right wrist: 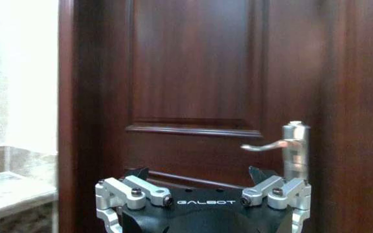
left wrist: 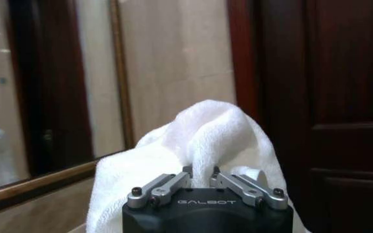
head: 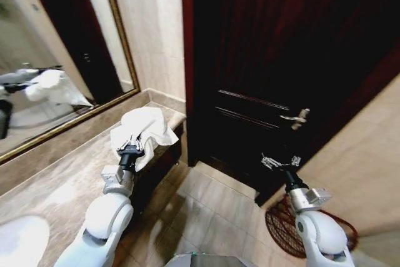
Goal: Discard the used towel into the hamper.
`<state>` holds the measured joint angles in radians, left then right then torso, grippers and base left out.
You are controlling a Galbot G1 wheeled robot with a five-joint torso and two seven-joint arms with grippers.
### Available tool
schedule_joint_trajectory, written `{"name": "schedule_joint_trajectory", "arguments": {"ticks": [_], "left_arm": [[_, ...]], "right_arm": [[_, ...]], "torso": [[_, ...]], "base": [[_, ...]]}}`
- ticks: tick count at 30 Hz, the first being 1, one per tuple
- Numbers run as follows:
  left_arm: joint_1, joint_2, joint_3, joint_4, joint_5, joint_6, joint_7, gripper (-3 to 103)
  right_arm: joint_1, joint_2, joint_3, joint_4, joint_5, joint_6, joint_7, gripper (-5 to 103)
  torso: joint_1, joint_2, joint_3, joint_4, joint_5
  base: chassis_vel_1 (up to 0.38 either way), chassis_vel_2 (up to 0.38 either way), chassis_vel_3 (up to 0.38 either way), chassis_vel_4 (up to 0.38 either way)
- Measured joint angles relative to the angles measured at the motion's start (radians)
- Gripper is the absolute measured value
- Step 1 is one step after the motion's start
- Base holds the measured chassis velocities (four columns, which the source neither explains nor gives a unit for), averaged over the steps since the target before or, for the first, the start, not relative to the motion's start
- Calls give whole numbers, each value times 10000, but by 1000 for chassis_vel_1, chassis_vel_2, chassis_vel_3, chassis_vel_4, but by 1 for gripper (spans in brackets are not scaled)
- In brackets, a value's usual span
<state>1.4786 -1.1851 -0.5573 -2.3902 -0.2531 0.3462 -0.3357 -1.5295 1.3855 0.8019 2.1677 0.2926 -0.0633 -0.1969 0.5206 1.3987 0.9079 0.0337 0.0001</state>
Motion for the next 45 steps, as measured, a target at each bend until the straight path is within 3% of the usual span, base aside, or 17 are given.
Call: {"name": "schedule_joint_trajectory", "arguments": {"ticks": [45], "left_arm": [[-62, 141, 53, 247, -116, -315, 257, 6]], "right_arm": [[-66, 270, -6, 186, -266, 71, -22, 100]], "torso": [[0, 0, 0, 1, -1]], "base": [[-90, -159, -159, -93]]}}
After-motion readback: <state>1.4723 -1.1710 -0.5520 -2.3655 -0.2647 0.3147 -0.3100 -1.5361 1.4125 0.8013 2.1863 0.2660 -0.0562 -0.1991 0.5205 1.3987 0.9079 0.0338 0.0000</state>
